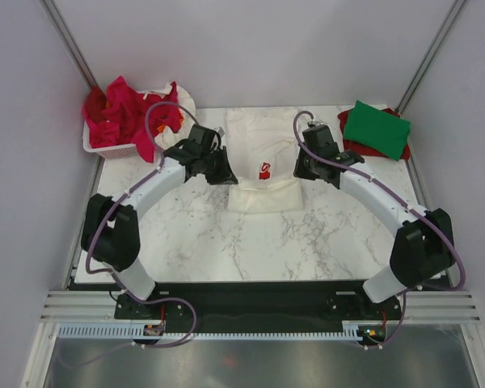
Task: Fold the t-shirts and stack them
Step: Fold the tshirt
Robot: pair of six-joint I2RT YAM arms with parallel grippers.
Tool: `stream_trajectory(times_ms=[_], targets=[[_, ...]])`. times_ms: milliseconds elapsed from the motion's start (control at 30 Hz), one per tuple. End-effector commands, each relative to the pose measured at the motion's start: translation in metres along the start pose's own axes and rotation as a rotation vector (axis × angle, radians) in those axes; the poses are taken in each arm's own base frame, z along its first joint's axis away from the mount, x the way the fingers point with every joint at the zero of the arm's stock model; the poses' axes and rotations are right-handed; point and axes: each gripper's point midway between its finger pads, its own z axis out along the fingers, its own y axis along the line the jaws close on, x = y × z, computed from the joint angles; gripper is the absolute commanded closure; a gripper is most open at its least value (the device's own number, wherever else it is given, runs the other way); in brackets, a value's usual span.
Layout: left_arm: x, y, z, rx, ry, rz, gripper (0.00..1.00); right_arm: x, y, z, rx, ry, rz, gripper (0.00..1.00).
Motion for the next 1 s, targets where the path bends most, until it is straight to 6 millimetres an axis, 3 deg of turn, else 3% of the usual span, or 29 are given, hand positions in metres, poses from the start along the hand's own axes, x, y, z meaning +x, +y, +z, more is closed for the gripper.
stream_trajectory(times_ms=[0, 200, 367, 400, 533, 600, 633, 667, 700, 733, 767, 800, 833, 867, 900, 967], targets=[[-0.024, -0.007, 0.009, 0.031, 0.021, 0.084, 0.98, -0.035, 0.004, 0.007, 0.005, -0.066, -0.021, 1.0], [-0.059, -0.006, 0.025, -0.001, 0.001, 0.106, 0.97, -0.048, 0.003, 0.035, 0.019, -0.046, -0.014, 1.0], [-0.069, 0.008, 0.045, -0.049, 0.042, 0.094, 0.97, -0.056, -0.001, 0.061, 0.032, -0.021, -0.003, 1.0], [-0.078, 0.005, 0.045, -0.049, 0.026, 0.1, 0.97, -0.058, -0.003, 0.064, 0.033, -0.02, 0.0, 1.0], [-0.085, 0.016, 0.061, -0.089, 0.044, 0.099, 0.95, -0.054, -0.01, 0.091, 0.052, 0.02, 0.013, 1.0], [-0.086, 0.032, 0.074, -0.14, 0.062, 0.078, 0.93, -0.061, -0.013, 0.101, 0.06, 0.018, 0.028, 1.0], [-0.088, 0.039, 0.079, -0.16, 0.064, 0.054, 0.92, -0.053, -0.02, 0.116, 0.08, 0.051, 0.036, 0.96], [-0.093, 0.04, 0.083, -0.15, 0.063, 0.048, 0.88, -0.064, -0.015, 0.119, 0.065, 0.038, 0.05, 0.91], [-0.089, 0.055, 0.095, -0.173, 0.098, 0.022, 0.83, -0.066, -0.016, 0.124, 0.051, 0.05, 0.06, 0.79], [-0.092, 0.059, 0.1, -0.178, 0.105, 0.006, 0.74, -0.06, -0.024, 0.138, 0.082, 0.078, 0.066, 0.55], [-0.107, 0.052, 0.1, -0.141, 0.084, 0.01, 0.62, -0.076, -0.022, 0.138, 0.085, 0.058, 0.075, 0.45], [-0.105, 0.065, 0.109, -0.16, 0.108, -0.004, 0.53, -0.077, -0.03, 0.149, 0.1, 0.069, 0.084, 0.36], [-0.111, 0.068, 0.108, -0.179, 0.1, -0.007, 0.44, -0.097, -0.025, 0.146, 0.087, 0.032, 0.087, 0.29], [-0.13, 0.059, 0.101, -0.16, 0.06, 0.005, 0.3, -0.103, -0.028, 0.146, 0.097, 0.029, 0.087, 0.28], [-0.128, 0.064, 0.099, -0.175, 0.085, -0.007, 0.24, -0.106, -0.034, 0.142, 0.113, 0.04, 0.086, 0.27], [-0.149, 0.055, 0.081, -0.185, 0.03, 0.033, 0.15, -0.119, -0.038, 0.128, 0.142, 0.004, 0.073, 0.24]])
